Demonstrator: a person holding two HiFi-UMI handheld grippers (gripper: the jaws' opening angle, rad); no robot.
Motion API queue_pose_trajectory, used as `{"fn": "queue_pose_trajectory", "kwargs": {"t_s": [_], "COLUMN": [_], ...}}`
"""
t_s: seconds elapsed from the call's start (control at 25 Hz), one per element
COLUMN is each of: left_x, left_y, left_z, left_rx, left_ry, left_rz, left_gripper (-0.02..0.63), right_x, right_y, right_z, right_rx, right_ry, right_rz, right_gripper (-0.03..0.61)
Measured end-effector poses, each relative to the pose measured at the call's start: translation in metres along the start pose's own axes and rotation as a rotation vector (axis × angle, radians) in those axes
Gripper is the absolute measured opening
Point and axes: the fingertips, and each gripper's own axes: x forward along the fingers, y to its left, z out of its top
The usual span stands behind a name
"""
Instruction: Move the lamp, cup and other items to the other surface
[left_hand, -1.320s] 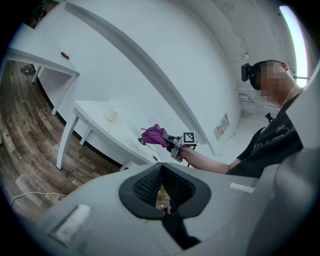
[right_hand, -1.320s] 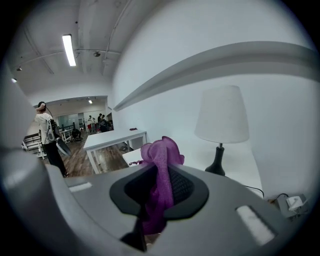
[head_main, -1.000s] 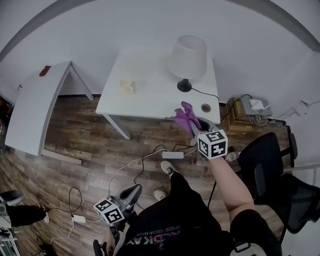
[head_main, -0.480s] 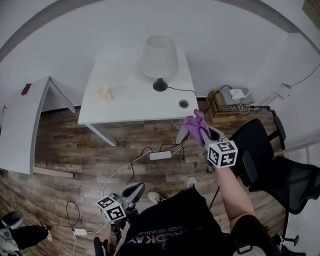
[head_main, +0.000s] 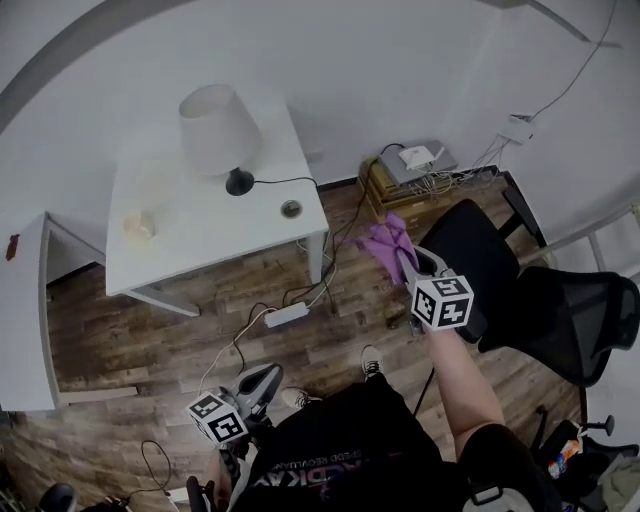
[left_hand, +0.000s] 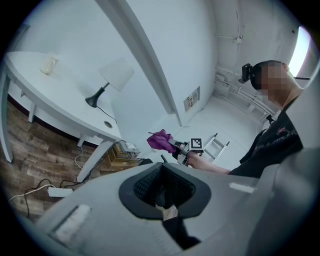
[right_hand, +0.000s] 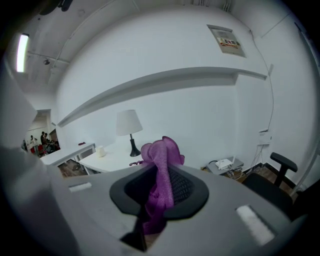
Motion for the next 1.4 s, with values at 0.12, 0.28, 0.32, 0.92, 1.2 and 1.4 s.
{"fn": "queue_pose_trajectory", "kwargs": {"t_s": [0.12,0.28,0.32,0.92,1.2,1.4], "left_x": [0.039,0.095,0.108,0.259,0.274,0.272], "left_y": [-0.014,-0.032,-0.037,-0.079,-0.077,-0.073], "left_z": [-0.006,-0.017,-0.02,-0.067,-0.074,-0.077], "left_rx": [0.002,0.0,-0.005,-0.047,-0.065,-0.086], "left_ry": [0.037,0.084,0.092,0.225,0.286,0.311], "left_rz": [-0.032,-0.072,-0.084,-0.082,-0.024,0.022], "left_gripper": [-0.008,-0.008,-0.008,-0.008,-0.008,-0.008], "right_x": [-0.02,-0.044,-0.05,-0.078,-0.064,-0.051], "right_y": [-0.05,-0.118,-0.134,-0.374,-0.436,-0.456], "right_z": [-0.011,-0.028,-0.032,-0.142,-0.215,-0.257], "right_rx": [0.034,0.071,0.079,0.203,0.306,0.361], "right_ry": [0.01,0.034,0.04,0.186,0.293,0.387], "right_rz": [-0.053,-0.116,-0.132,-0.341,-0.406,-0.453], "right_gripper": [0.052,0.052,0.052,0.052,0.052,0.052]}}
